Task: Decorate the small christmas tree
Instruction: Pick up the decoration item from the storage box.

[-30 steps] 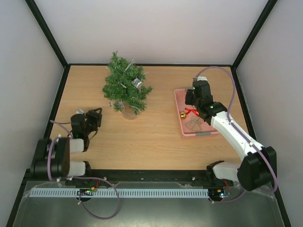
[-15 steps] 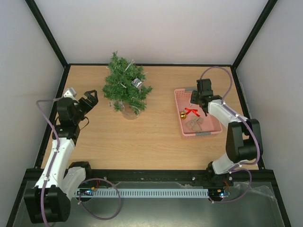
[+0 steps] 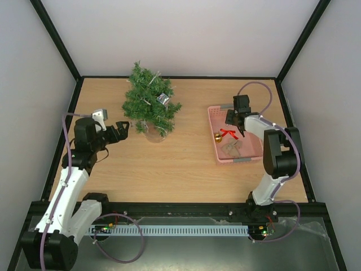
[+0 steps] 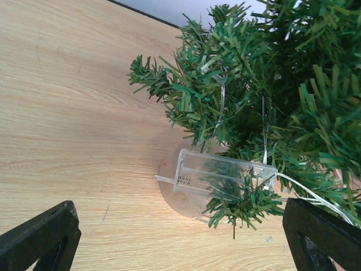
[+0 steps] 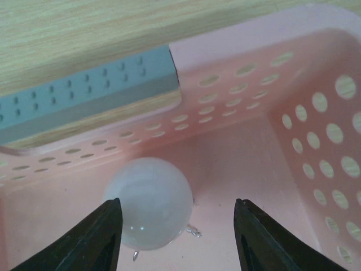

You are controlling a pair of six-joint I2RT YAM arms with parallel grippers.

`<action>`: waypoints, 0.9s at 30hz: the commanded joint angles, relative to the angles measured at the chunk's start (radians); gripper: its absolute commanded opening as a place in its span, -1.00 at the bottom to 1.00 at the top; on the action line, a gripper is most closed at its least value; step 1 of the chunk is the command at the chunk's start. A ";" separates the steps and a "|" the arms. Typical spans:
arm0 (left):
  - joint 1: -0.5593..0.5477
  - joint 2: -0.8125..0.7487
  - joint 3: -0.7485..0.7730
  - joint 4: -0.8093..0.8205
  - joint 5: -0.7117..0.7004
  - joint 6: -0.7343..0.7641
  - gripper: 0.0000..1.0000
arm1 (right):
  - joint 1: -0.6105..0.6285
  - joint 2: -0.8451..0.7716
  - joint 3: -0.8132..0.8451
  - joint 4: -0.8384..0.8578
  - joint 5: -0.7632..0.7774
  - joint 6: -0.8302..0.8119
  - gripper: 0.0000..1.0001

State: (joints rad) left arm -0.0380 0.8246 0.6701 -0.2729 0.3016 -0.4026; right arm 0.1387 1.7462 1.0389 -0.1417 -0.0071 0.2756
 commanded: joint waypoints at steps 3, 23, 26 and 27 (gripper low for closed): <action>-0.018 -0.028 -0.005 -0.025 -0.025 0.059 0.98 | -0.004 0.043 0.046 0.041 0.005 -0.031 0.08; -0.020 -0.040 -0.006 -0.020 -0.007 0.067 0.99 | -0.003 0.122 0.062 0.025 -0.083 -0.058 0.23; -0.020 -0.041 -0.007 -0.020 -0.007 0.067 0.99 | -0.003 0.123 0.060 0.021 -0.083 -0.063 0.16; -0.019 -0.041 -0.006 -0.020 -0.006 0.067 0.98 | -0.003 0.125 0.062 0.018 -0.083 -0.067 0.15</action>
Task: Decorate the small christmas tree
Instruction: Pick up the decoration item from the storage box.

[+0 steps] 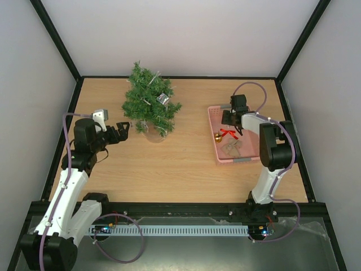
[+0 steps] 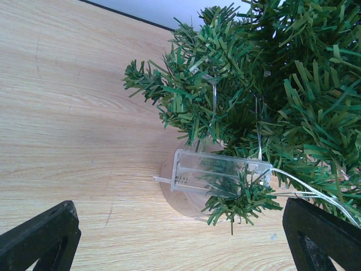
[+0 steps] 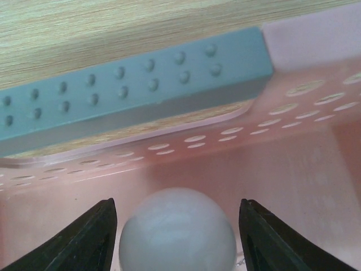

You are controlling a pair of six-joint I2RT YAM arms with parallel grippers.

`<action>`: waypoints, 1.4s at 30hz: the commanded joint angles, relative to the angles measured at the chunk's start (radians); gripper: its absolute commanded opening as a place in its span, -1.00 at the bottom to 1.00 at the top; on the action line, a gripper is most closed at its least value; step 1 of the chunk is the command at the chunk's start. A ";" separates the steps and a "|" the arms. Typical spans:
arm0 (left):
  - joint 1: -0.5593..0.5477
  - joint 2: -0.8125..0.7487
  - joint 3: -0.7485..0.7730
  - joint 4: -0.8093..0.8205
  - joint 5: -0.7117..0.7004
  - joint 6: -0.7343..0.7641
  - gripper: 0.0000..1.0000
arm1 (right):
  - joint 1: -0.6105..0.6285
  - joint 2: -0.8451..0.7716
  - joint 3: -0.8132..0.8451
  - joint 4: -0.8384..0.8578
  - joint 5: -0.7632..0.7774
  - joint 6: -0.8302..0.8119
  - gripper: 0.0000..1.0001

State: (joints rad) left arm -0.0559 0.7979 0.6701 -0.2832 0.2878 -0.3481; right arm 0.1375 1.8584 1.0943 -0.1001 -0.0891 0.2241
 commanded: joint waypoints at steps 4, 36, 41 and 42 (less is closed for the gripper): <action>-0.002 -0.018 -0.008 -0.009 0.011 0.015 0.99 | -0.002 0.028 0.023 -0.041 -0.003 -0.022 0.18; -0.207 -0.089 0.253 -0.024 0.055 -0.106 0.38 | 0.192 -0.651 0.037 -0.159 -0.128 0.175 -0.11; -0.231 -0.081 0.247 0.061 0.192 -0.148 0.26 | 0.341 -0.742 0.038 -0.101 -0.191 0.249 -0.14; -0.234 -0.078 0.240 0.083 0.222 -0.163 0.25 | 0.373 -0.748 0.042 -0.091 -0.196 0.263 -0.14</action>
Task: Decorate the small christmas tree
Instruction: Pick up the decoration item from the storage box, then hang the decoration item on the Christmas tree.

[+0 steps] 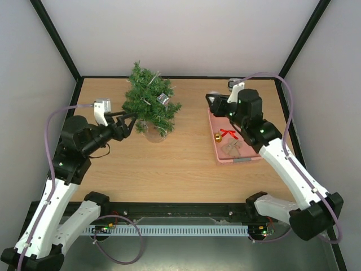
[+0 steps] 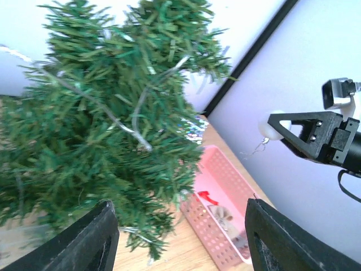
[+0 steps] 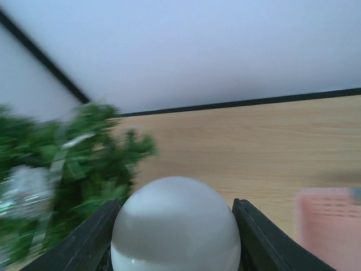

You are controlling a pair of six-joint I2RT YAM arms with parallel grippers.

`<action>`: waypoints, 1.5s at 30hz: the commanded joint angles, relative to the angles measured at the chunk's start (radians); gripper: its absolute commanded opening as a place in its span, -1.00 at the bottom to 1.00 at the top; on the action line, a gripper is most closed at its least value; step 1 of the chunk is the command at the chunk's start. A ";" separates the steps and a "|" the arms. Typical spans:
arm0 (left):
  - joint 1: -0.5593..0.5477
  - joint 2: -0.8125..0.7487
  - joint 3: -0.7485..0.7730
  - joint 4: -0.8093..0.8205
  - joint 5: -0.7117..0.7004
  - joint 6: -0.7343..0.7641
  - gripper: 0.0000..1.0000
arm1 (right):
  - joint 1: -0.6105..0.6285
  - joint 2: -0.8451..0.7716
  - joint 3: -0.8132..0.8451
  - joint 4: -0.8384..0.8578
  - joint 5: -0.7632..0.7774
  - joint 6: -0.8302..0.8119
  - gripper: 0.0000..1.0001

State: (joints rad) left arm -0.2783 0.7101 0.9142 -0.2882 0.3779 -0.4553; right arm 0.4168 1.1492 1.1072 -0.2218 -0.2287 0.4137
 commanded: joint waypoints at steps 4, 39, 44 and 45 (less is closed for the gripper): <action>-0.040 0.008 -0.038 0.171 0.223 -0.094 0.20 | 0.214 -0.063 0.041 0.083 -0.054 0.120 -0.14; -0.142 -0.266 -0.265 0.205 -0.190 -0.038 -0.06 | 0.610 0.222 0.268 0.345 -0.089 0.199 -0.15; -0.142 -0.340 -0.274 0.168 -0.183 0.016 0.02 | 0.615 0.281 0.317 0.329 -0.074 0.176 -0.14; -0.142 -0.347 -0.277 0.166 -0.173 0.021 0.02 | 0.616 0.290 0.323 0.330 -0.074 0.175 -0.14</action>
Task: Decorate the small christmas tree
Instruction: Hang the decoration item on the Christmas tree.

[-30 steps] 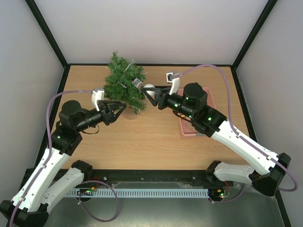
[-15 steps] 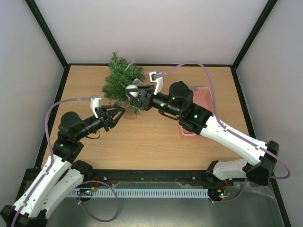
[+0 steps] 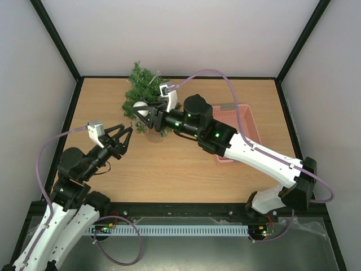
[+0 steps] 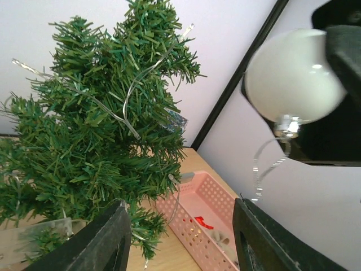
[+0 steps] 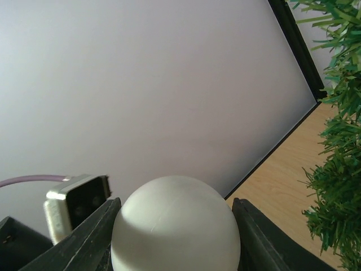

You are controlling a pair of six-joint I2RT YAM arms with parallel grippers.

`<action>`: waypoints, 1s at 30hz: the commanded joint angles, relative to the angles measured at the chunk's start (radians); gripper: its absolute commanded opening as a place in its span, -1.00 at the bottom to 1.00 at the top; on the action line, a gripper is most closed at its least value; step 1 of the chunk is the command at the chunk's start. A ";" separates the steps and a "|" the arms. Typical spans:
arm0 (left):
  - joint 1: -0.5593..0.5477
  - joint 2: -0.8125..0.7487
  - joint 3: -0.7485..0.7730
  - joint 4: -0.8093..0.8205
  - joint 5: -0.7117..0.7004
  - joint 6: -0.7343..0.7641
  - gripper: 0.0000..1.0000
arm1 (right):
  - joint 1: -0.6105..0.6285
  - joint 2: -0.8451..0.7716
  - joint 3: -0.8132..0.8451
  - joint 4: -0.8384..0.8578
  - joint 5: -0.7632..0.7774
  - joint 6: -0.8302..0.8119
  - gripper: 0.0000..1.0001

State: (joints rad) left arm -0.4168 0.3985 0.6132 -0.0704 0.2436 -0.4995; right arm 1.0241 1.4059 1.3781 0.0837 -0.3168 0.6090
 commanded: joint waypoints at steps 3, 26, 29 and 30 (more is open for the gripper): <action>-0.004 -0.043 0.010 -0.051 -0.020 0.084 0.01 | 0.011 0.054 0.067 0.034 0.008 -0.019 -0.14; -0.004 -0.034 -0.111 0.201 0.008 0.146 -0.11 | 0.014 0.097 0.084 0.057 -0.004 -0.011 -0.13; -0.004 -0.026 -0.118 0.222 0.031 0.159 -0.07 | 0.014 0.100 0.086 0.060 -0.008 -0.010 -0.13; -0.004 -0.024 -0.120 0.226 0.036 0.165 -0.06 | 0.014 0.102 0.085 0.062 -0.010 -0.009 -0.13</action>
State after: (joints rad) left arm -0.4171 0.3691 0.5102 0.0711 0.2367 -0.3687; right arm 1.0286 1.5002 1.4315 0.0917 -0.3161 0.6056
